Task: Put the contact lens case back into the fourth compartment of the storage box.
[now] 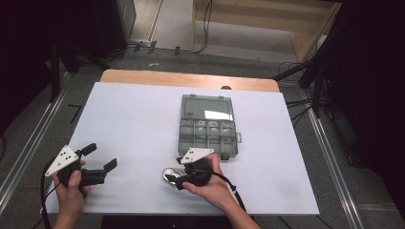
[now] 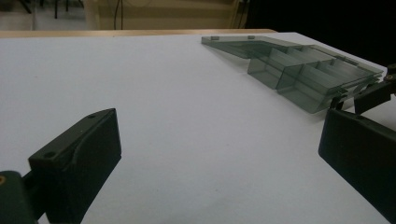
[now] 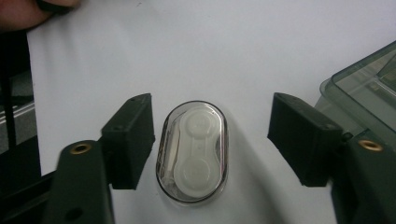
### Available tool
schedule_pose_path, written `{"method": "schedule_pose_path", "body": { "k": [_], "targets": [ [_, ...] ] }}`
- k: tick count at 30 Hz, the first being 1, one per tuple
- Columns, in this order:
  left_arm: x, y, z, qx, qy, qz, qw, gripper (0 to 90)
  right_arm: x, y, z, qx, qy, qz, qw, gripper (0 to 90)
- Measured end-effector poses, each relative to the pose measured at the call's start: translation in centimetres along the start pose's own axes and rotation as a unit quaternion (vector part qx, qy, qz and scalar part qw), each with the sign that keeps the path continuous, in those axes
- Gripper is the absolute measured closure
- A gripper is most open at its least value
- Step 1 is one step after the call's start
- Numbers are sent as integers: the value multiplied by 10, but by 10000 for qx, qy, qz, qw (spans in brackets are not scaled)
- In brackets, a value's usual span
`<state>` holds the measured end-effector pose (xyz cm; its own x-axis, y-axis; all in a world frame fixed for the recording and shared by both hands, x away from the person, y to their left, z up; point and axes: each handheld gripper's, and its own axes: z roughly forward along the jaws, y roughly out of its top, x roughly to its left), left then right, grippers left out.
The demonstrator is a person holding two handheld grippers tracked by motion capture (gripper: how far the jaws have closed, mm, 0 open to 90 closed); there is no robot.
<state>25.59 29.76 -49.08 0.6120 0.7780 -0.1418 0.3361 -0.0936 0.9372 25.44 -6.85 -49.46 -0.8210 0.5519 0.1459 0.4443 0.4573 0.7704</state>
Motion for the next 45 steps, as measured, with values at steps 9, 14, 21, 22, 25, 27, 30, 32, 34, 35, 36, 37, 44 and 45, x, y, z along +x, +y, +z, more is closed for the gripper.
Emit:
{"method": "schedule_pose_path", "body": {
  "k": [9, 14, 21, 22, 25, 27, 30, 32, 34, 35, 36, 37, 44, 45],
  "targets": [
    [0, 0, 1, 29, 0, 30, 10000, 0, 5, -7, 9, 153, 17, 21, 9999, 390],
    [0, 0, 1, 30, 2, 30, 10000, 0, 9, -10, 14, 248, -60, 4, 9997, 418],
    [1, 0, 1, 29, -1, 7, 10000, 0, 12, -12, 18, 332, -128, 22, 9994, 427],
    [0, 0, 1, 26, -10, 13, 10000, 0, 14, -13, 20, 364, -172, -41, 9992, 431],
    [0, 0, 1, 34, -3, 17, 10000, 0, 17, -13, 21, 370, -316, -189, 9986, 442],
    [0, 0, 1, 29, -5, 7, 10000, 0, 19, -14, 21, 365, -375, -208, 9984, 451],
    [1, 0, 1, 35, -2, 9, 10000, 0, 21, -15, 22, 350, -499, -327, 9976, 466],
    [1, 0, 1, 33, -1, 11, 10000, 0, 20, -15, 22, 328, -476, -314, 9978, 470],
    [1, 0, 1, 33, -2, 10, 10000, 0, 21, -15, 22, 328, -485, -311, 9978, 471],
    [1, 0, 1, 31, -4, 8, 10000, 0, 21, -15, 22, 326, -505, -308, 9977, 471],
    [1, 0, 1, 31, -3, 7, 10000, 0, 22, -15, 22, 330, -507, -319, 9977, 471],
    [1, 0, 1, 32, -3, 8, 10000, 0, 21, -15, 21, 330, -509, -310, 9977, 472],
    [1, 0, 1, 31, -3, 9, 10000, 0, 21, -15, 21, 317, -444, -301, 9981, 473],
    [1, 0, 1, 31, -3, 9, 10000, 0, 21, -15, 20, 310, -430, -319, 9981, 473]
  ]
}}
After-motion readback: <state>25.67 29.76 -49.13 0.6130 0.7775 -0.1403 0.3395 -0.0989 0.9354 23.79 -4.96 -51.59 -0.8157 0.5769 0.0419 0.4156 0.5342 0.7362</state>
